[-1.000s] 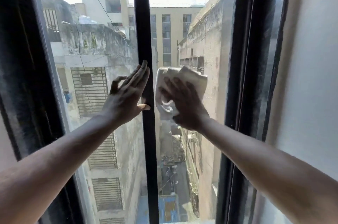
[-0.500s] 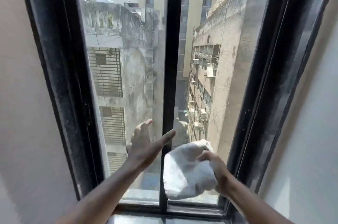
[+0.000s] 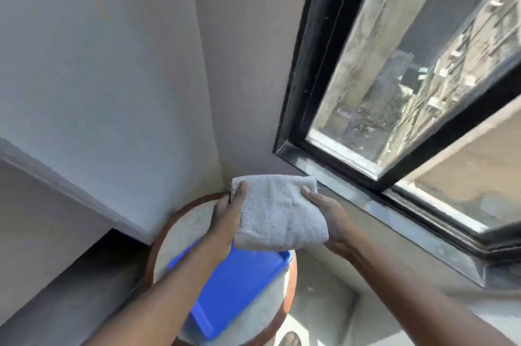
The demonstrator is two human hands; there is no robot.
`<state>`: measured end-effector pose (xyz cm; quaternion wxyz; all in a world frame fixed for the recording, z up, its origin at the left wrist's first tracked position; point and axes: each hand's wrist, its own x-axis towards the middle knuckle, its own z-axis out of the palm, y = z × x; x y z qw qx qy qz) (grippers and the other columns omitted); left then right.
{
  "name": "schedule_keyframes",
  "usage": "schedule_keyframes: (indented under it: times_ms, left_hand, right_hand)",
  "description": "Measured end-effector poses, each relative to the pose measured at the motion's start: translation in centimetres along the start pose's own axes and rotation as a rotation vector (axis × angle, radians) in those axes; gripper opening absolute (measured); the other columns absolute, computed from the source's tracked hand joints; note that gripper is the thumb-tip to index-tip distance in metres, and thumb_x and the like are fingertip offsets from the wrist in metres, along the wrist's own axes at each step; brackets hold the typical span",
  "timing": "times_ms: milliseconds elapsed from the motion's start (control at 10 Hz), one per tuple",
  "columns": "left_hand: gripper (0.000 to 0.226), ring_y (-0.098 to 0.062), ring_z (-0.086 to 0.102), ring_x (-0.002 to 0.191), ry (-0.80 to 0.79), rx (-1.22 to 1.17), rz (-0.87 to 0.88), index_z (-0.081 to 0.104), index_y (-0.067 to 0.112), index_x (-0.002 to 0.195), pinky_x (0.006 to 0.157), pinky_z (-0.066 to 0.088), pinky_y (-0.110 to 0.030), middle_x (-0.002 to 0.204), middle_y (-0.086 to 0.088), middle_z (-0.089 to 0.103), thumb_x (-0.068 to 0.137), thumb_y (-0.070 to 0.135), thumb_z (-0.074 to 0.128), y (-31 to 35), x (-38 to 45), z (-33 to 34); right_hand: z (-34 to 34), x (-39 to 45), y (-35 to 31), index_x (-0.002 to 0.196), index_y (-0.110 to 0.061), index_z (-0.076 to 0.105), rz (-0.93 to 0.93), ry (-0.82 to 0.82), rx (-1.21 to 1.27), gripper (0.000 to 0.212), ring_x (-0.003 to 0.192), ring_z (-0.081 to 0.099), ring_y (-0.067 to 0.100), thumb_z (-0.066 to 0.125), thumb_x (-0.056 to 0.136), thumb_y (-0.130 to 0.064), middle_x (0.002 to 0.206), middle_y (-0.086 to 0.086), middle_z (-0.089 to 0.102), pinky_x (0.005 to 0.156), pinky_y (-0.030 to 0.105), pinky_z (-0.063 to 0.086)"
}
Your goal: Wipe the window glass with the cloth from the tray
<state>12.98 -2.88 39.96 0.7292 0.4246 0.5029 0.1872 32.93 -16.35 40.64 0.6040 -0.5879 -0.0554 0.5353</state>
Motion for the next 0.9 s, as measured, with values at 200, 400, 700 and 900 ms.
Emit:
schedule_keyframes:
  times_ms: [200, 400, 700, 900]
  left_hand:
    - [0.048, -0.023, 0.078, 0.123, 0.199, -0.096, -0.323, 0.074, 0.028, 0.137, 0.107, 0.063, -0.055, 0.132, 0.003, 0.084, 0.107, 0.062, 0.058, -17.8, 8.6, -11.7]
    - [0.043, -0.021, 0.073, 0.107, 0.374, -0.082, -0.389, 0.069, 0.012, 0.134, 0.08, 0.058, -0.035, 0.121, -0.003, 0.078, 0.113, 0.047, 0.057, -30.4, 17.5, -15.9]
    - [0.053, -0.013, 0.037, 0.06, 0.513, 0.195, -0.325, 0.044, 0.023, 0.064, 0.049, 0.029, -0.022, 0.053, 0.018, 0.037, 0.1, 0.043, 0.077, -40.0, 23.5, -19.2]
    - [0.05, -0.024, 0.066, 0.088, 0.62, 0.632, -0.257, 0.062, 0.016, 0.093, 0.071, 0.051, -0.037, 0.094, 0.005, 0.064, 0.09, 0.061, 0.083, -38.1, 22.8, -19.9]
  right_hand:
    - [3.5, 12.6, 18.4, 0.097, -0.011, 0.086, 0.178, 0.114, -0.402, 0.026, 0.086, 0.079, 0.027, 0.083, 0.103, -0.036, 0.1, 0.012, 0.089, 0.076, 0.033, 0.066]
    - [1.8, 23.0, 33.4, 0.077, -0.022, 0.064, 0.029, 0.106, -0.827, 0.04, 0.076, 0.059, 0.021, 0.073, 0.109, -0.043, 0.074, -0.008, 0.063, 0.06, 0.015, 0.046]
    - [-1.6, 29.2, 43.7, 0.101, -0.006, 0.066, -0.229, 0.052, -1.8, 0.038, 0.1, 0.063, 0.043, 0.051, 0.118, -0.036, 0.103, 0.018, 0.064, 0.085, 0.054, 0.046]
    - [-1.7, 28.8, 43.6, 0.117, -0.005, 0.068, -0.17, 0.134, -1.906, 0.06, 0.107, 0.064, 0.042, 0.041, 0.115, -0.058, 0.116, 0.019, 0.066, 0.09, 0.055, 0.049]
